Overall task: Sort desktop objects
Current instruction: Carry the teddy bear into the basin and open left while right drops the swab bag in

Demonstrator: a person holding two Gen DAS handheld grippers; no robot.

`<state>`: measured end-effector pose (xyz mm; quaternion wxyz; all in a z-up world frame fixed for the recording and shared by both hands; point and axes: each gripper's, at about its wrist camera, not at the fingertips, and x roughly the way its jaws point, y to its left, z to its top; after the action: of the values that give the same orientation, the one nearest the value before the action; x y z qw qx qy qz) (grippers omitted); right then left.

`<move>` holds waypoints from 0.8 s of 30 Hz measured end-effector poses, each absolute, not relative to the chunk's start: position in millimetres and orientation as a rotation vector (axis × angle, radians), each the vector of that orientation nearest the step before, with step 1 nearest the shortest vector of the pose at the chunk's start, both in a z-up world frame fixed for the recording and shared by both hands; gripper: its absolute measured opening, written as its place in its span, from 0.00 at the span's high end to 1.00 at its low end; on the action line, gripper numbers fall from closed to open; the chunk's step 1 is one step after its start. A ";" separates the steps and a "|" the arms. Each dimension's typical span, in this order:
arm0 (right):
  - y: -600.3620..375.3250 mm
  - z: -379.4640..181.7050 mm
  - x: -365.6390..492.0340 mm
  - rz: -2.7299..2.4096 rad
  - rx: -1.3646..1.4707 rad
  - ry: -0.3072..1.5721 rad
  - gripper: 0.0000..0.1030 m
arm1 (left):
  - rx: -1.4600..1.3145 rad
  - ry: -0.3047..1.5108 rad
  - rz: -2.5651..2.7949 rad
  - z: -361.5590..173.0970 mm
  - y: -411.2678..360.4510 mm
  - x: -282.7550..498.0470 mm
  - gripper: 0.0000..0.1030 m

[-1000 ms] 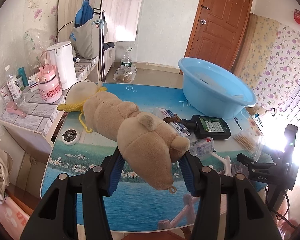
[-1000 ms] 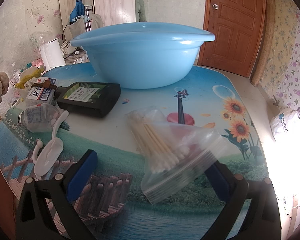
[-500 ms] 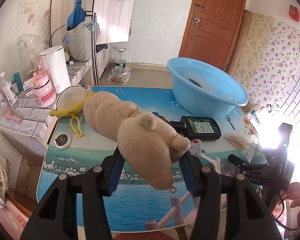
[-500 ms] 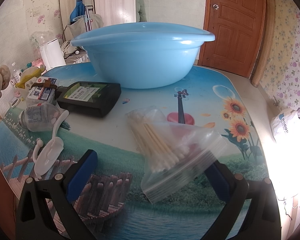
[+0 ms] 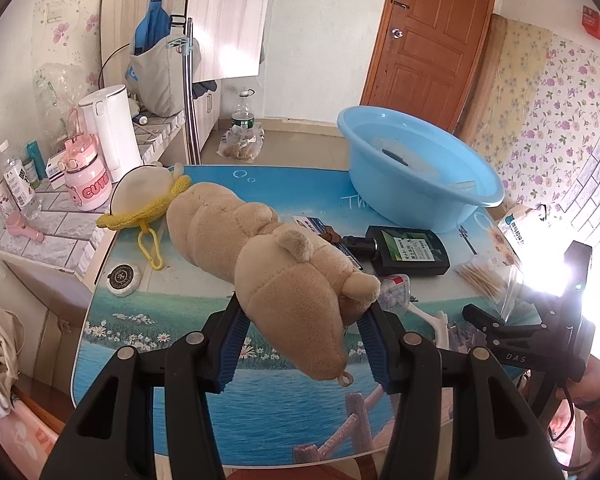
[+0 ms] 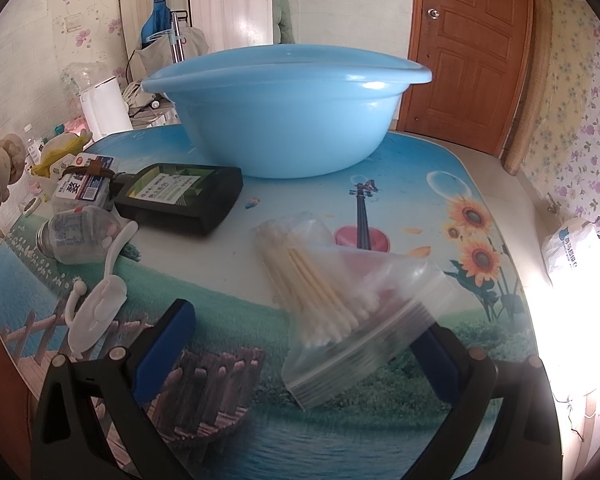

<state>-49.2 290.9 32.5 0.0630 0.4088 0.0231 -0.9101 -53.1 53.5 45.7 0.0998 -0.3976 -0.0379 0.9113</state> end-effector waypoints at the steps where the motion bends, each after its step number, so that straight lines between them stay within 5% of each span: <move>1: 290.8 32.6 -50.0 -2.747 1.242 0.070 0.00 | -1.174 -0.109 2.694 46.1 54.1 -53.1 0.50; 8: 294.6 36.4 -41.9 -2.656 1.249 0.120 0.05 | -1.177 -0.104 2.690 46.6 55.3 -54.1 0.50; 10: 297.4 40.0 -34.2 -2.670 1.188 0.120 0.39 | -1.176 -0.097 2.687 46.3 56.3 -55.7 0.50; 11: 298.9 41.6 -32.6 -2.661 1.179 0.120 0.67 | -1.176 -0.095 2.684 46.7 57.3 -56.0 0.50; 14: 306.9 43.7 -33.2 -2.549 1.178 0.044 0.83 | -1.173 -0.092 2.677 47.1 60.3 -58.3 0.50; 24: 324.0 84.9 -10.5 -2.575 1.066 0.157 0.92 | -1.149 -0.086 2.677 54.5 63.6 -61.8 0.50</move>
<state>-10.5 324.0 84.9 0.1741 0.3761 0.0554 -0.9084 -61.8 63.6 54.5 0.1135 -0.3916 -0.0293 0.9126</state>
